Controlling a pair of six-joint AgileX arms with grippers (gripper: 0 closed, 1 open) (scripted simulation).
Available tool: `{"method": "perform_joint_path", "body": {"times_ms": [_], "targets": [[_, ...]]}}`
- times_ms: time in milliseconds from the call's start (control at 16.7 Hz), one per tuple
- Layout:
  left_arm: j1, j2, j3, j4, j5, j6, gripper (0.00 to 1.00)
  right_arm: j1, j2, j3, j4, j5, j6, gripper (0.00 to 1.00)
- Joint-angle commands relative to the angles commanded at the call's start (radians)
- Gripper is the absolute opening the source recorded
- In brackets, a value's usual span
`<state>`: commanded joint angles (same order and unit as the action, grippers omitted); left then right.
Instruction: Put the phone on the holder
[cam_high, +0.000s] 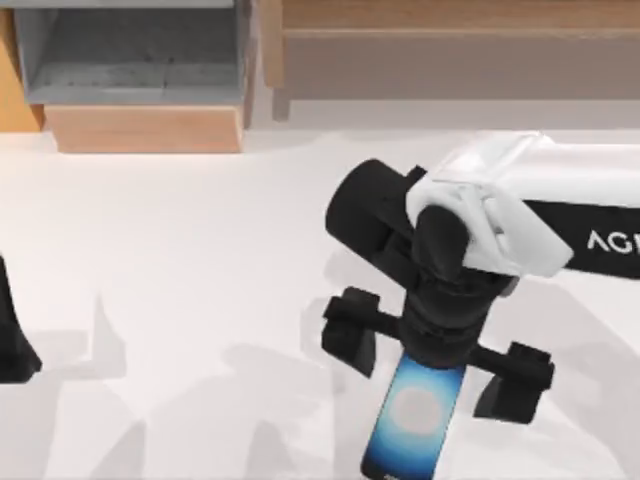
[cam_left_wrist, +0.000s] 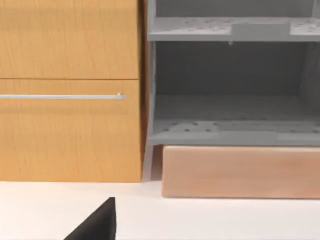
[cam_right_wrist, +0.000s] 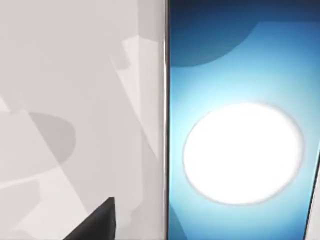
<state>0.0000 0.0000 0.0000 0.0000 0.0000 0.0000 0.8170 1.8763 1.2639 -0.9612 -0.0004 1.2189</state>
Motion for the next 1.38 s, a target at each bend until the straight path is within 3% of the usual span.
{"method": "perform_joint_path", "body": {"times_ms": [360,660,1380], "targets": [[0.000,0.000,0.000,0.000,0.000,0.000,1.00,0.004,0.107,-0.116,0.232,0.001,0.005,1.00],[0.000,0.000,0.000,0.000,0.000,0.000,1.00,0.004,0.121,-0.131,0.257,0.001,0.006,1.00],[0.000,0.000,0.000,0.000,0.000,0.000,1.00,0.004,0.121,-0.131,0.257,0.001,0.006,0.10]]}}
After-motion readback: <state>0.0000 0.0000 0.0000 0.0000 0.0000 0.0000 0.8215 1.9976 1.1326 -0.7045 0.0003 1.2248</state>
